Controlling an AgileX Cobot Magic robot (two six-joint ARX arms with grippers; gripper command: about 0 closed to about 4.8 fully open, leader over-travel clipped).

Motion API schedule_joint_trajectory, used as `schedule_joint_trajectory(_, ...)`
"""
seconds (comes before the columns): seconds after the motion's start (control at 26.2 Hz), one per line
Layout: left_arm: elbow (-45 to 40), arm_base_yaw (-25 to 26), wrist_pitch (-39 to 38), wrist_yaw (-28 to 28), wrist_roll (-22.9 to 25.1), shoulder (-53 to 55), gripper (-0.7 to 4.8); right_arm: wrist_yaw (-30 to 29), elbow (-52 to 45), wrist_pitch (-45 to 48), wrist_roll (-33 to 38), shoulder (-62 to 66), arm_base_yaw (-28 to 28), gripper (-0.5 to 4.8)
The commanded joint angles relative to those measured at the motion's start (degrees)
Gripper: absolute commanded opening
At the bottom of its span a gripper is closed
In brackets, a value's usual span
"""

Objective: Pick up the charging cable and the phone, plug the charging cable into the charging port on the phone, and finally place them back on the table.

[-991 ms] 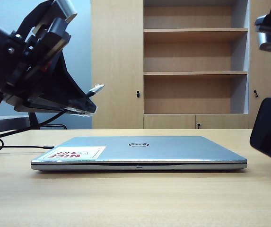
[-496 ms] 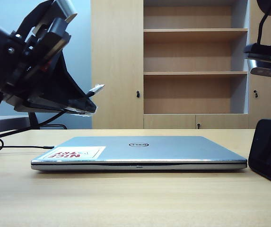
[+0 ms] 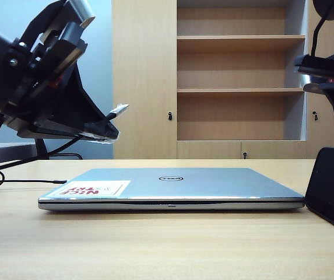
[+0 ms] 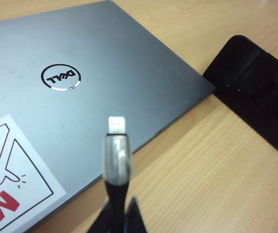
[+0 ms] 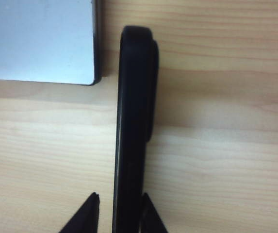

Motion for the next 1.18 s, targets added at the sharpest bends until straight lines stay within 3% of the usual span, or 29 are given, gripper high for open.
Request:
schedule_joint_trajectory(0.04, 0.1, 0.0, 0.5, 0.0, 0.4, -0.1, -0.06, -0.3, 0.2, 0.4, 0.1, 1.7, 0.1, 1.23)
schedule_joint_trajectory(0.34, 0.1, 0.0, 0.5, 0.0, 0.4, -0.1, -0.06, -0.3, 0.2, 0.4, 0.1, 6.9, 0.1, 1.21)
schedule_joint_trajectory(0.42, 0.1, 0.0, 0.5, 0.0, 0.4, -0.1, -0.06, -0.3, 0.2, 0.4, 0.1, 7.8, 0.1, 0.65)
schedule_joint_trajectory(0.46, 0.1, 0.0, 0.4, 0.0, 0.4, -0.1, -0.06, -0.3, 0.3, 0.1, 0.1, 7.8, 0.1, -0.08)
schedule_joint_trajectory(0.69, 0.1, 0.0, -0.4, 0.0, -0.2, -0.1, -0.06, -1.2, 4.0, -4.2, -0.4, 7.2, 0.1, -0.05)
schedule_joint_trajectory(0.8, 0.1, 0.0, -1.7, 0.0, -1.8, -0.1, -0.06, -5.0, 6.9, -3.4, -0.8, 5.8, 0.0, -0.05)
schedule_joint_trajectory(0.99, 0.0, -0.1, -3.9, 0.1, -4.7, -0.1, -0.06, -17.4, 7.2, 11.7, 2.7, 3.2, 0.0, -0.05)
schedule_joint_trajectory(1.18, 0.0, -1.2, -4.0, 0.1, -5.6, -0.1, -0.06, -24.0, 4.7, 25.5, 7.5, 3.3, 0.1, -0.05)
